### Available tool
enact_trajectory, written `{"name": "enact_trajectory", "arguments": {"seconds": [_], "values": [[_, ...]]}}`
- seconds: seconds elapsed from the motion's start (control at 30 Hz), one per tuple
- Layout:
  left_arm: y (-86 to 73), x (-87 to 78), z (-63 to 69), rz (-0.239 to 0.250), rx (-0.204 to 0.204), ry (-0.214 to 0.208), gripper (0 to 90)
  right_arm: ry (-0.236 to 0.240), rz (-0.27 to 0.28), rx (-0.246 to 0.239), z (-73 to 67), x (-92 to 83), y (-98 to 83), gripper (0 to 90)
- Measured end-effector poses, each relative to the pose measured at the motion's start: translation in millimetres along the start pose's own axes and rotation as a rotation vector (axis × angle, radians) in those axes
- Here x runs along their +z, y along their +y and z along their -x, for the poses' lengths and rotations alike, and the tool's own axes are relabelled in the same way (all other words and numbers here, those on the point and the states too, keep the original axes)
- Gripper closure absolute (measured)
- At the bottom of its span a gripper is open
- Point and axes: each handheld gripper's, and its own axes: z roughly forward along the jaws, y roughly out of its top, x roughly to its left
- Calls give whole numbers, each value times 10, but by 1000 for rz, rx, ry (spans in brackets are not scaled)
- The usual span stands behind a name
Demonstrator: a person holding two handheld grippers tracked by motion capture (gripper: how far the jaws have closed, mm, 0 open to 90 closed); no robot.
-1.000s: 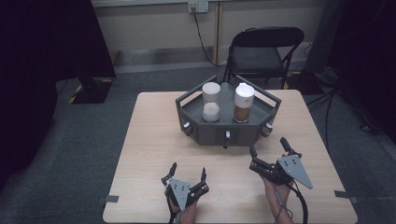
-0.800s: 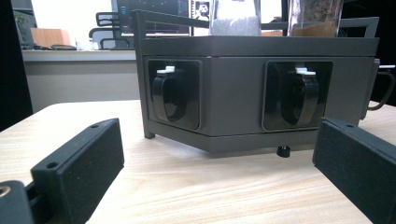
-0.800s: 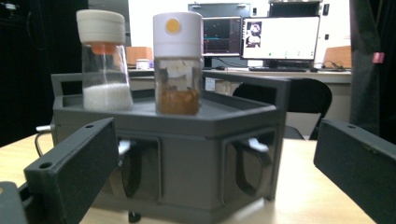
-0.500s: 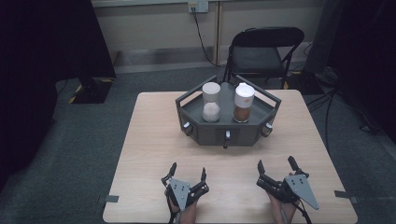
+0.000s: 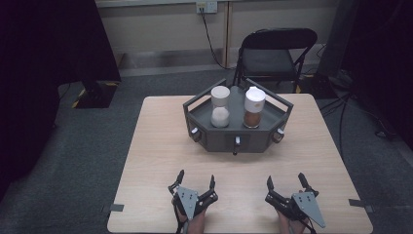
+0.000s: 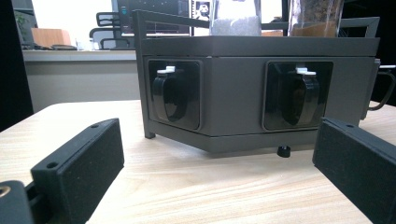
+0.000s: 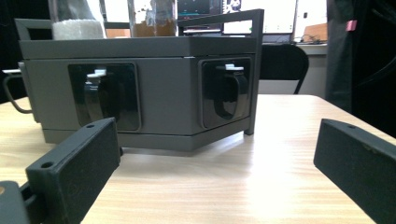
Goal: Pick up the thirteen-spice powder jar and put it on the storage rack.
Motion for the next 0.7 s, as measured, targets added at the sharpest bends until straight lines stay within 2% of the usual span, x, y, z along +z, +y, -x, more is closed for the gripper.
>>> {"name": "enact_trajectory", "arguments": {"seconds": [0.1,0.3,0.7], "values": [[0,0,2,0,0,1,14,-18,10,7,-24,-11,-13,0],[0,-1,3,0,0,2,14,-46,22,-9,-83,-16,-56,0],[0,-1,3,0,0,2,14,-48,25,-11,-91,-16,-77,0]]}}
